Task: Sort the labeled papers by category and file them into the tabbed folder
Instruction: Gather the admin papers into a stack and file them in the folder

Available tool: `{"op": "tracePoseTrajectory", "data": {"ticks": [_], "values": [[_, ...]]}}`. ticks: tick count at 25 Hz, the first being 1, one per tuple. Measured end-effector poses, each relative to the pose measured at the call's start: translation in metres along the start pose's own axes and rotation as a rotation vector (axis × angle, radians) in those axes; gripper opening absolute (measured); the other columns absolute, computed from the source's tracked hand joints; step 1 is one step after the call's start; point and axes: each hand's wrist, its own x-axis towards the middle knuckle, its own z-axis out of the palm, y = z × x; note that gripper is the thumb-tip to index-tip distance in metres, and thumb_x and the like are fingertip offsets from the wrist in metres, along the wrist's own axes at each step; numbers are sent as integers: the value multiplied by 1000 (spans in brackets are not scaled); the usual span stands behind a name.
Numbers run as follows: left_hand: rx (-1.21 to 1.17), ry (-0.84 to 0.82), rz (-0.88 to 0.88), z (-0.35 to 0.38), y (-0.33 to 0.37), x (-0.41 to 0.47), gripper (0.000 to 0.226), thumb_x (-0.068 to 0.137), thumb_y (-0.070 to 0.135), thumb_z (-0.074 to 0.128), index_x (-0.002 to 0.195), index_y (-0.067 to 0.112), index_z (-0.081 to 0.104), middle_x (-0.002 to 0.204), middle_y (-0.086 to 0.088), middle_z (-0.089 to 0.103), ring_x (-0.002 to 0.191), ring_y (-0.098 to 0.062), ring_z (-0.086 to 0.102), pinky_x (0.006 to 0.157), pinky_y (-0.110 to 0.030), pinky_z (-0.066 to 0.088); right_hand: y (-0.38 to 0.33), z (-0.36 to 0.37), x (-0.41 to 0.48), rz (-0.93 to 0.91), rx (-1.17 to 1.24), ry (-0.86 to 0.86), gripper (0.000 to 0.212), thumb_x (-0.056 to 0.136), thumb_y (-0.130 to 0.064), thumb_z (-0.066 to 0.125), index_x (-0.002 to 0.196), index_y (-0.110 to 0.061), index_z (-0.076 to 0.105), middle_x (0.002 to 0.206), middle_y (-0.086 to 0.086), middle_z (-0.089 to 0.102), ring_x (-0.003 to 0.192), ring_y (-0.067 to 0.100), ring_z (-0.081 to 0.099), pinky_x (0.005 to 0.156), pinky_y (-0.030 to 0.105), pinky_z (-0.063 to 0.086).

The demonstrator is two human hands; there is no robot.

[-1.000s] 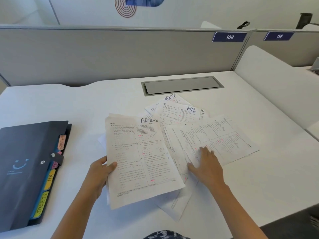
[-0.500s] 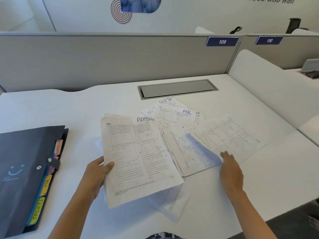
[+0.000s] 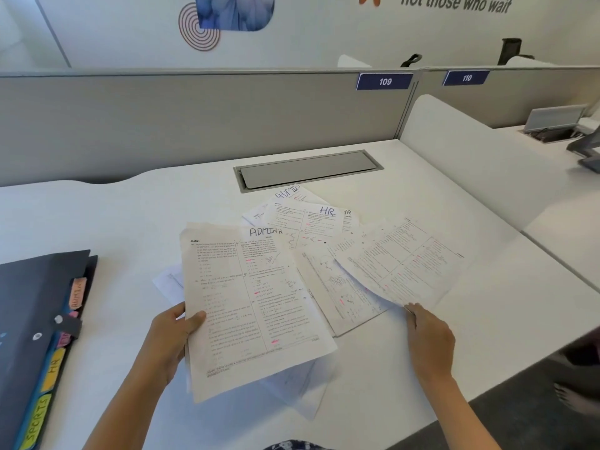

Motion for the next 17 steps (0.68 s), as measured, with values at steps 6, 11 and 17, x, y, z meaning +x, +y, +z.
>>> {"op": "tracePoseTrajectory", "data": {"ticks": [6,11,17], "values": [[-8,-10,5,1,3,0,37,93,4,54,130,9,54,111,-13,67,98,-36,64,88,-52,50,-1,-11,11,70,220,110,14,85,-1,65,77,-4,54,67,9,60,54,21,50,49,17,33],[-17,-28,-8,8,0,-2,38,93,3,54,131,7,54,112,-15,66,97,-37,64,86,-51,50,-39,-51,45,176,600,305,15,88,-9,66,81,-4,53,82,5,64,69,20,59,66,18,51],[-32,-55,-4,17,2,-2,38,93,3,54,131,6,54,109,-14,68,95,-36,64,81,-47,51,-71,-60,94,628,1163,567,26,84,-23,70,75,-12,48,84,0,56,74,11,62,63,18,57]]}}
